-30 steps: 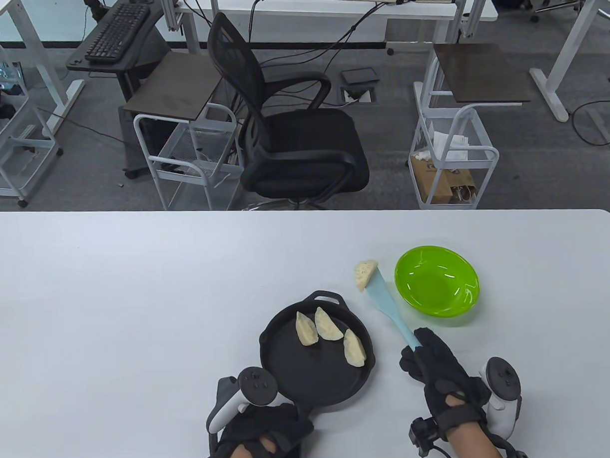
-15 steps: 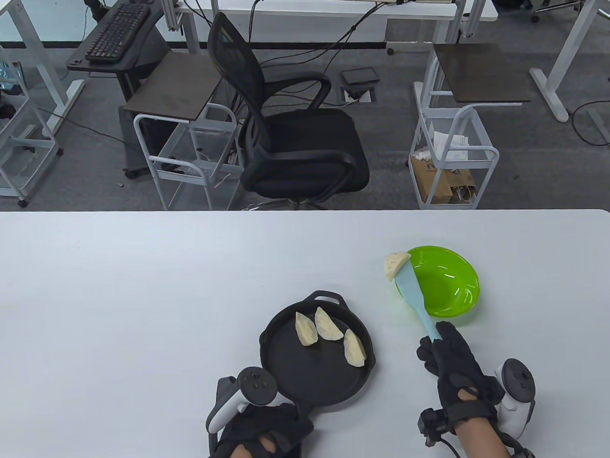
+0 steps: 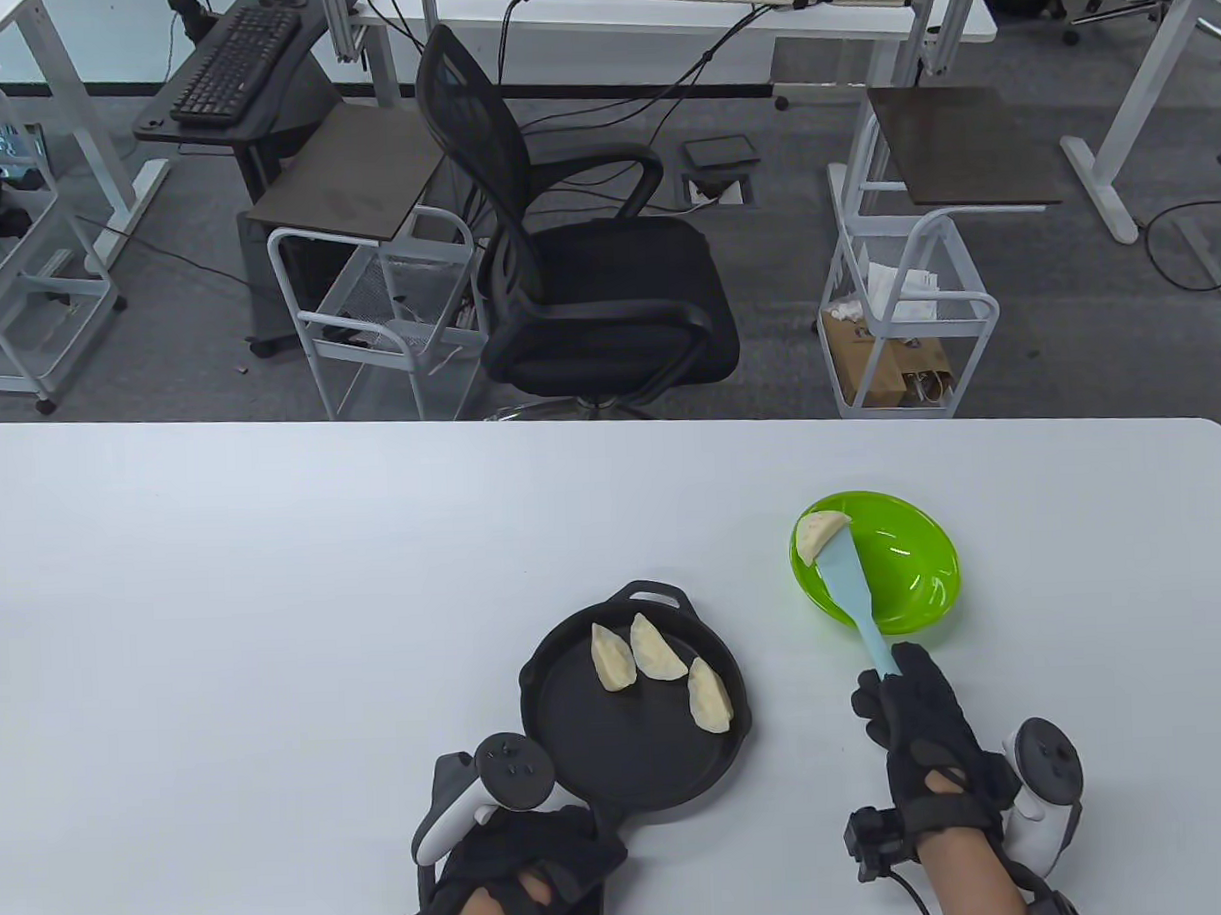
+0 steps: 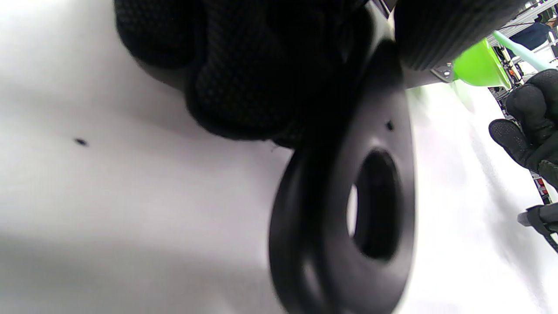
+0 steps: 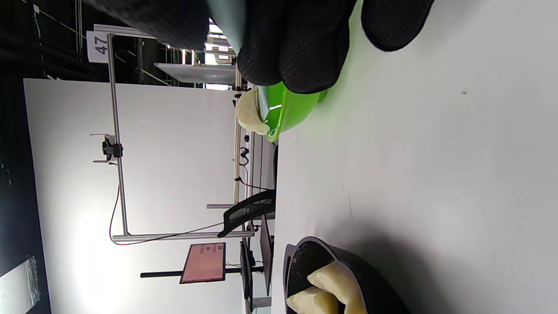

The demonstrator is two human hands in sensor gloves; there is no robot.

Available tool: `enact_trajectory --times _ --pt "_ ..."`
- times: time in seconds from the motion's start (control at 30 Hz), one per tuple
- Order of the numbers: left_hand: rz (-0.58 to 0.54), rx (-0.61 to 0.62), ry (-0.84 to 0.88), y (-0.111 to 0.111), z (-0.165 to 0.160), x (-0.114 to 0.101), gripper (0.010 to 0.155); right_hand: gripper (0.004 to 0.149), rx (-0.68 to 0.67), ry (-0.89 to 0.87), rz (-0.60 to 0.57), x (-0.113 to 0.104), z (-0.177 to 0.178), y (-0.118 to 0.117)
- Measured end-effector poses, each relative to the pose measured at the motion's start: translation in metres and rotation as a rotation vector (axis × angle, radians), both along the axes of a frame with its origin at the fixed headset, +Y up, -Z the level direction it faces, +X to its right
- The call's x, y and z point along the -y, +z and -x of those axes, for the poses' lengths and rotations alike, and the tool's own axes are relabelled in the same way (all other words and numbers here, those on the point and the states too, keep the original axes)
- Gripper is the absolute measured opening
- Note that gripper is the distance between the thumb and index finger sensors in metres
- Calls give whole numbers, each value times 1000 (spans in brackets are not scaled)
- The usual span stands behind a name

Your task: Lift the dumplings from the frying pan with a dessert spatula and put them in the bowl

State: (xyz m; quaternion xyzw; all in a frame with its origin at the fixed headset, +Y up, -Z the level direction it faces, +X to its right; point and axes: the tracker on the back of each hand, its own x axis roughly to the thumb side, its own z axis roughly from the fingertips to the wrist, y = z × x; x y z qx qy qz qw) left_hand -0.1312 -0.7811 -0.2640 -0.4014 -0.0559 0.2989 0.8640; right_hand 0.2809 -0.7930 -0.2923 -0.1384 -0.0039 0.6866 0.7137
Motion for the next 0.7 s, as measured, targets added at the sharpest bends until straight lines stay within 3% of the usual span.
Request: enact_trajectory --times 0.7 --pt "1 2 0 0 0 0 66 64 -17 57 13 -4 -3 -2"
